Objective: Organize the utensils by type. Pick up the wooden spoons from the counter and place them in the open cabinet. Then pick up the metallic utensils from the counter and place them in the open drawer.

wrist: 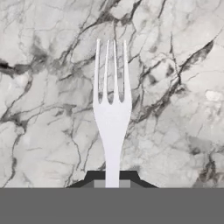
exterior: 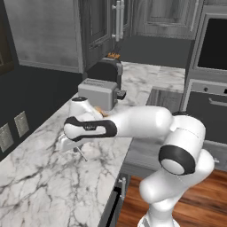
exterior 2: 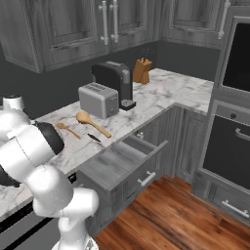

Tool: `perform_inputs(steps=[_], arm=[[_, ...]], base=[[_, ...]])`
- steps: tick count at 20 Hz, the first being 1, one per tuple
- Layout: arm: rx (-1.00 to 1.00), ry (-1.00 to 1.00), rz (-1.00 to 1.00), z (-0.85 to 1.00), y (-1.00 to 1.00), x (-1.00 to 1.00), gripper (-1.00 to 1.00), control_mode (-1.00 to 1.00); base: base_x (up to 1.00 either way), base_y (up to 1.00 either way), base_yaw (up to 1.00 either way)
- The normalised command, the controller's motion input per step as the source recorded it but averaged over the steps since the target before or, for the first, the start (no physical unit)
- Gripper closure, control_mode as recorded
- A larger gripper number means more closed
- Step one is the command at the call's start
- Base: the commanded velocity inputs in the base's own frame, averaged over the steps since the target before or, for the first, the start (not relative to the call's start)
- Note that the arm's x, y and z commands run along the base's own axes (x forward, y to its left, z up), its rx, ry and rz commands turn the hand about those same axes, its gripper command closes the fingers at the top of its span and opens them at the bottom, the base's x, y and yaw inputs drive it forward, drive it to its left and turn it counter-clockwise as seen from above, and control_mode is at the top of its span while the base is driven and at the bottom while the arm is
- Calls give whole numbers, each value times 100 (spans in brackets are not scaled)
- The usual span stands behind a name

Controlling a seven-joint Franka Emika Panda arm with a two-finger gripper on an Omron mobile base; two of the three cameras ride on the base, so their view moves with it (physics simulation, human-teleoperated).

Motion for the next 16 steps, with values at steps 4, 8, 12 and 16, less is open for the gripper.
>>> perform_inputs(steps=[4, 8, 12, 16], arm=[[0, 0, -26, 19, -60, -7, 100, -100], [0, 0, -26, 4, -53, -4, 100, -100], [0, 0, -26, 4, -53, -4, 100, -100], [0, 2, -21, 0, -52, 0, 100, -100]], base=[[0, 0, 0], [0, 0, 0], [0, 0, 0], [0, 0, 0]])
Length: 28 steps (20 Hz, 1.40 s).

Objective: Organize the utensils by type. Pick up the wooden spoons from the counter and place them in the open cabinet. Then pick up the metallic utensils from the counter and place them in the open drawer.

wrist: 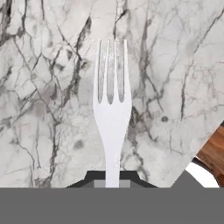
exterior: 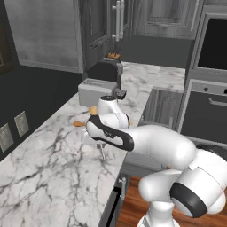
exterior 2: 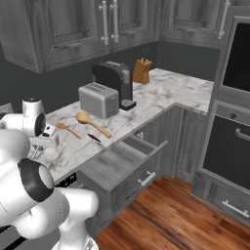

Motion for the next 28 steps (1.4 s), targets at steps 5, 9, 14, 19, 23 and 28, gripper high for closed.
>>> perform_inputs(steps=[5, 9, 14, 19, 23, 28], arm=[[0, 0, -5, 0, -50, 0, 100, -100], [0, 0, 0, 0, -35, 0, 100, -100], [0, 0, 0, 0, -42, 0, 100, -100], [0, 0, 0, 0, -37, 0, 100, -100], [0, 0, 0, 0, -37, 0, 100, -100], [1, 0, 0, 0, -38, 1, 100, -100]], base=[[0, 0, 0], [0, 0, 0], [0, 0, 0], [0, 0, 0], [0, 0, 0], [0, 0, 0]])
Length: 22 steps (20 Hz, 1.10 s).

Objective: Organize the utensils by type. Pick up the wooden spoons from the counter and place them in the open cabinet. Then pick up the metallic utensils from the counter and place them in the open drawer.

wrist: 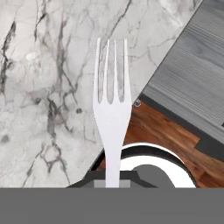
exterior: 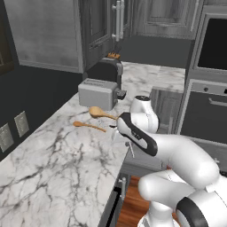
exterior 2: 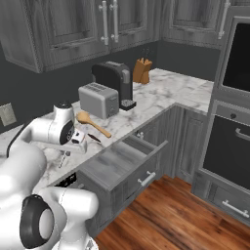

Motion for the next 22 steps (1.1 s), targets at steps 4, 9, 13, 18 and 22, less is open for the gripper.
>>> perform_inputs(steps=[4, 9, 13, 18, 22], arm=[[2, 0, 0, 0, -42, 3, 100, -100], [0, 0, 0, 0, -39, 10, 100, -100], [0, 0, 0, 0, -37, 14, 100, -100], [0, 0, -3, -1, -23, 21, 100, -100], [0, 0, -21, -6, -21, 8, 100, -100]], base=[[0, 0, 0], [0, 0, 0], [0, 0, 0], [0, 0, 0], [0, 0, 0]])
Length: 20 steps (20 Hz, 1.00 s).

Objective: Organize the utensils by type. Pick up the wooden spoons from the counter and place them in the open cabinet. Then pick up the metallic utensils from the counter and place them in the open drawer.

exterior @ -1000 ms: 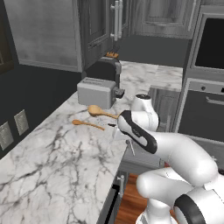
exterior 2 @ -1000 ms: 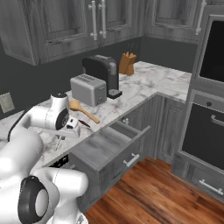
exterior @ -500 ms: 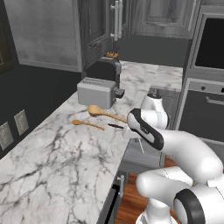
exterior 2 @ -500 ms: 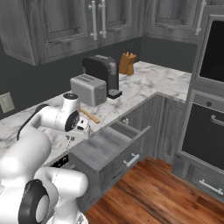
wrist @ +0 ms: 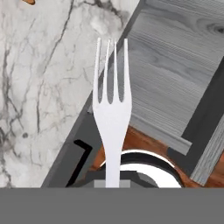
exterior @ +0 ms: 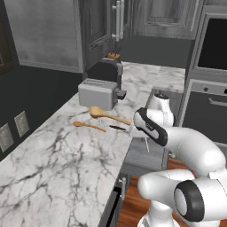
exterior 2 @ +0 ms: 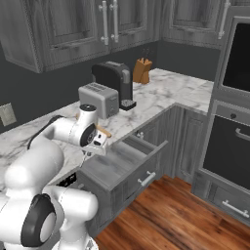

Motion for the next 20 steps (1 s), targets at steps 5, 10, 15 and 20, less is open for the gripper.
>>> perform_inputs(steps=[5, 10, 15, 20], arm=[[1, 1, -22, -6, -29, 1, 100, -100], [0, 4, -12, -9, -34, 1, 100, -100], [0, 2, -1, -4, -30, 12, 100, -100], [0, 11, 0, -16, -26, 16, 100, -100]], base=[[0, 0, 0], [0, 0, 0], [0, 0, 0], [0, 0, 0]])
